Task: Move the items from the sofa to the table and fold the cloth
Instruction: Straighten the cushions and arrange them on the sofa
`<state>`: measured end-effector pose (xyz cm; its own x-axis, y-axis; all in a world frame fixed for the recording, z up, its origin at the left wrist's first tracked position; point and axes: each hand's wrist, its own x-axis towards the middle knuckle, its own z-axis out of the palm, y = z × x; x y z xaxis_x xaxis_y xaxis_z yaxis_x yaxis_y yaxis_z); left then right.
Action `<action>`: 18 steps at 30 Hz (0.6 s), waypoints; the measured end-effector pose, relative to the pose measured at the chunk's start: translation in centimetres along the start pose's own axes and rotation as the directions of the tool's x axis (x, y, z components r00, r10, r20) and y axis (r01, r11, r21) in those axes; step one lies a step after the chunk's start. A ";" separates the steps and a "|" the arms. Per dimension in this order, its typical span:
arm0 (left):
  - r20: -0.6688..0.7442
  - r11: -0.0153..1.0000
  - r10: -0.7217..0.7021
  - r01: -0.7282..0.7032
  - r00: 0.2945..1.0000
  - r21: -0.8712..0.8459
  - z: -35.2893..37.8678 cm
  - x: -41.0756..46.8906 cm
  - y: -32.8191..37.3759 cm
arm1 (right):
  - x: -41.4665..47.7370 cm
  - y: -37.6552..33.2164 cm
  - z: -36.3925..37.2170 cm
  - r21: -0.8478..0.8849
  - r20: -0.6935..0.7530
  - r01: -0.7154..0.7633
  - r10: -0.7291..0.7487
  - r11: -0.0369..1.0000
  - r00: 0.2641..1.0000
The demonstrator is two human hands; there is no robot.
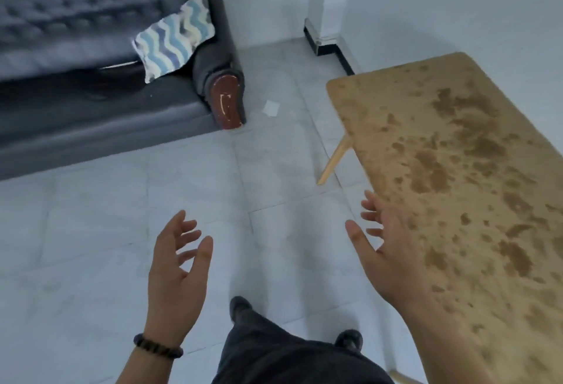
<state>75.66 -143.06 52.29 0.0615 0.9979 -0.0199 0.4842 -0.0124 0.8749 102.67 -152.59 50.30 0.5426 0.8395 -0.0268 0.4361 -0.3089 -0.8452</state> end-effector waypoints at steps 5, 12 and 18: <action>-0.168 0.985 -0.169 0.161 0.971 -0.059 -9.5 3.4 -6.8 | 3.3 -7.0 13.1 -0.046 0.216 0.099 -0.087 0.994 0.972; -0.307 0.974 -0.226 0.215 0.924 -0.068 -20.7 11.1 -11.6 | 7.5 -16.4 25.6 -0.024 0.363 0.199 -0.177 0.980 0.915; -0.343 0.977 -0.212 0.206 0.915 -0.054 -24.9 21.7 -14.8 | 14.9 -20.4 34.6 -0.038 0.372 0.239 -0.208 0.970 0.904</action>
<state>48.13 -119.65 50.94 -0.3457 0.9376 -0.0375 0.4386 0.1968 0.8769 77.06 -118.33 48.67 0.1327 0.9900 -0.0471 0.5800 -0.1161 -0.8063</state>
